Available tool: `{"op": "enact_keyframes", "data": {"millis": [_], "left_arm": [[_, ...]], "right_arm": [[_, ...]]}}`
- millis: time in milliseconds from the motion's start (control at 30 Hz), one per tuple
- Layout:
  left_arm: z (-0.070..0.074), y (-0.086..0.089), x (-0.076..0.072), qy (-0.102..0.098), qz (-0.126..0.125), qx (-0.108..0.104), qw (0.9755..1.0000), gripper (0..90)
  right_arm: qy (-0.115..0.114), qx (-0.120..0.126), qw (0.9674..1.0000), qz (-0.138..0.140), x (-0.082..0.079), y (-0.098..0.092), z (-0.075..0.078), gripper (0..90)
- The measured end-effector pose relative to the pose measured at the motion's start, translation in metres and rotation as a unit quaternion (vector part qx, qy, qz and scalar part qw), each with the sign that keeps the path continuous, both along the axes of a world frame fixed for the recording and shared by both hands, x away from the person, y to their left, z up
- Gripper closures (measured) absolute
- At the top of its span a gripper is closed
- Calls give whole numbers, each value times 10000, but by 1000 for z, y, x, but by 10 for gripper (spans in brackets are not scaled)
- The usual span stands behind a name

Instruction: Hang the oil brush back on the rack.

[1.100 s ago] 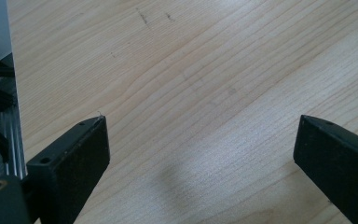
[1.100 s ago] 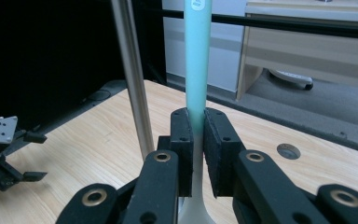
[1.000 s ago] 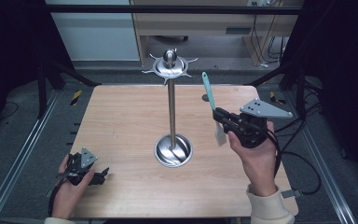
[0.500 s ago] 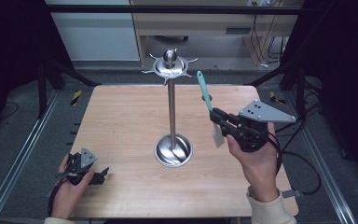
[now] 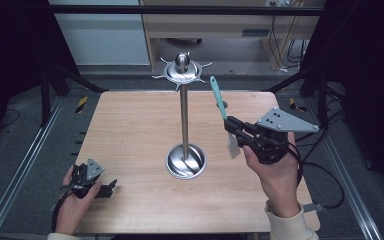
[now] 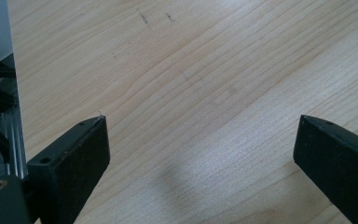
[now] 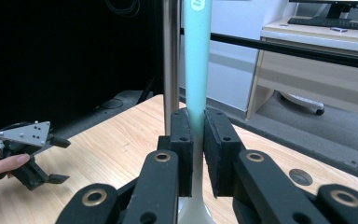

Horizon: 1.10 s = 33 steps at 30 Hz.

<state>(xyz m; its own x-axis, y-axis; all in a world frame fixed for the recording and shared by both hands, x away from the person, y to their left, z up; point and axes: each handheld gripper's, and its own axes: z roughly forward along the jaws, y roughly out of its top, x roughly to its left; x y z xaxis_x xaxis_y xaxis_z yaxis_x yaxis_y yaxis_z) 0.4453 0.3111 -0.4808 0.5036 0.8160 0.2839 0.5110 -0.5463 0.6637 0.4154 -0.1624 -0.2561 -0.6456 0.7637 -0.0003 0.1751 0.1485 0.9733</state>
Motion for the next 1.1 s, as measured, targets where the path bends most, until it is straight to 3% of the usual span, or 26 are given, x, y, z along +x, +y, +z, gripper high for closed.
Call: {"op": "enact_keyframes", "data": {"millis": [1100], "left_arm": [[-1, -1, 0, 35, -28, 13, 10000, 32]], "right_arm": [[97, -119, 9998, 132, 6, 11, -3, 823]]}}
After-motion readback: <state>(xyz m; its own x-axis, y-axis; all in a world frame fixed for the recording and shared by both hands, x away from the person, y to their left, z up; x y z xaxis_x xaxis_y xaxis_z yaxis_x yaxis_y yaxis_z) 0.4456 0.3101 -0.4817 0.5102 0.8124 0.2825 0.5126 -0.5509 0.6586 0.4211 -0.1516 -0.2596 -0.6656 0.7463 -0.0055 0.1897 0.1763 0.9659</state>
